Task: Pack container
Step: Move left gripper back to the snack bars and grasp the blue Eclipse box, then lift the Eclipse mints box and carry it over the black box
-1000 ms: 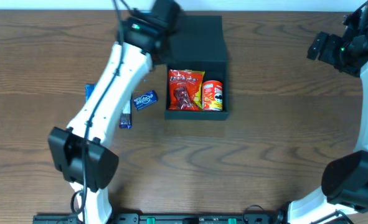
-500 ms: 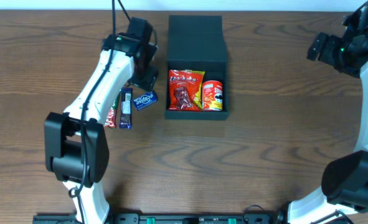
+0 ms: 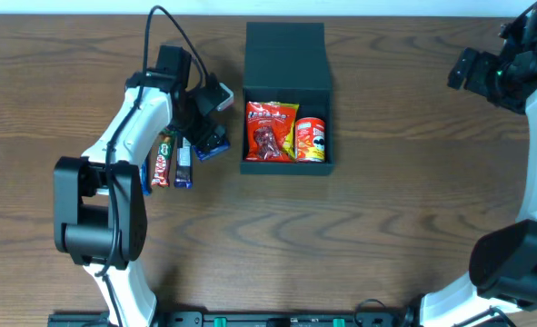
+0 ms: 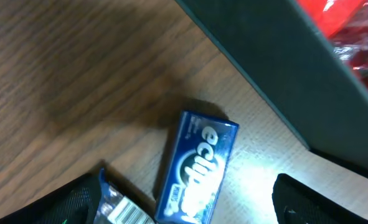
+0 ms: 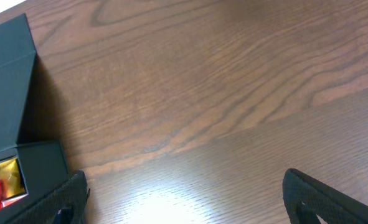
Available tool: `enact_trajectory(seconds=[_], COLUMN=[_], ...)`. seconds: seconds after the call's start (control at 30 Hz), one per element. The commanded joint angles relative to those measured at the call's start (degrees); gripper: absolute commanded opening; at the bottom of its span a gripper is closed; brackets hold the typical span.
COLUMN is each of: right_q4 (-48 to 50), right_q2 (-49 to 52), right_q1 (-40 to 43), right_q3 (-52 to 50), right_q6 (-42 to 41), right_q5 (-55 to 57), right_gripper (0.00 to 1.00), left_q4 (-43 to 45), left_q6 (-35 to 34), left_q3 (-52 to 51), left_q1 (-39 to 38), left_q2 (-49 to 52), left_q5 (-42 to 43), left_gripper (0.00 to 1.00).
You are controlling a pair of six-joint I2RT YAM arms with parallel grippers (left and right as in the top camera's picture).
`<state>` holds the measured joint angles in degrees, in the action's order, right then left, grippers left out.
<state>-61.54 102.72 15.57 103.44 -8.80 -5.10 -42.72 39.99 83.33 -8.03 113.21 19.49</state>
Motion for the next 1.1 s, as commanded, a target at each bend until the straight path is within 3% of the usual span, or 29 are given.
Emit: enact_trajectory(seconds=[0.0, 0.57, 1.07], right_q4=[0.0, -0.02, 0.02], right_q2=[-0.44, -0.44, -0.44], right_q1=[0.09, 0.09, 0.09], right_q3=[0.37, 0.37, 0.37], right_q6=[-0.42, -0.63, -0.63], right_q5=[0.37, 0.35, 0.35], right_gripper=[0.99, 0.99, 0.99], left_q4=[0.98, 7.82, 14.12], left_q6=[1.77, 3.34, 3.32], left_q3=[-1.66, -7.74, -12.85], left_q1=[0.0, -0.02, -0.02], left_q2=[-0.07, -0.07, -0.07], left_q5=[-0.28, -0.35, -0.33], left_gripper=[0.89, 0.89, 0.79])
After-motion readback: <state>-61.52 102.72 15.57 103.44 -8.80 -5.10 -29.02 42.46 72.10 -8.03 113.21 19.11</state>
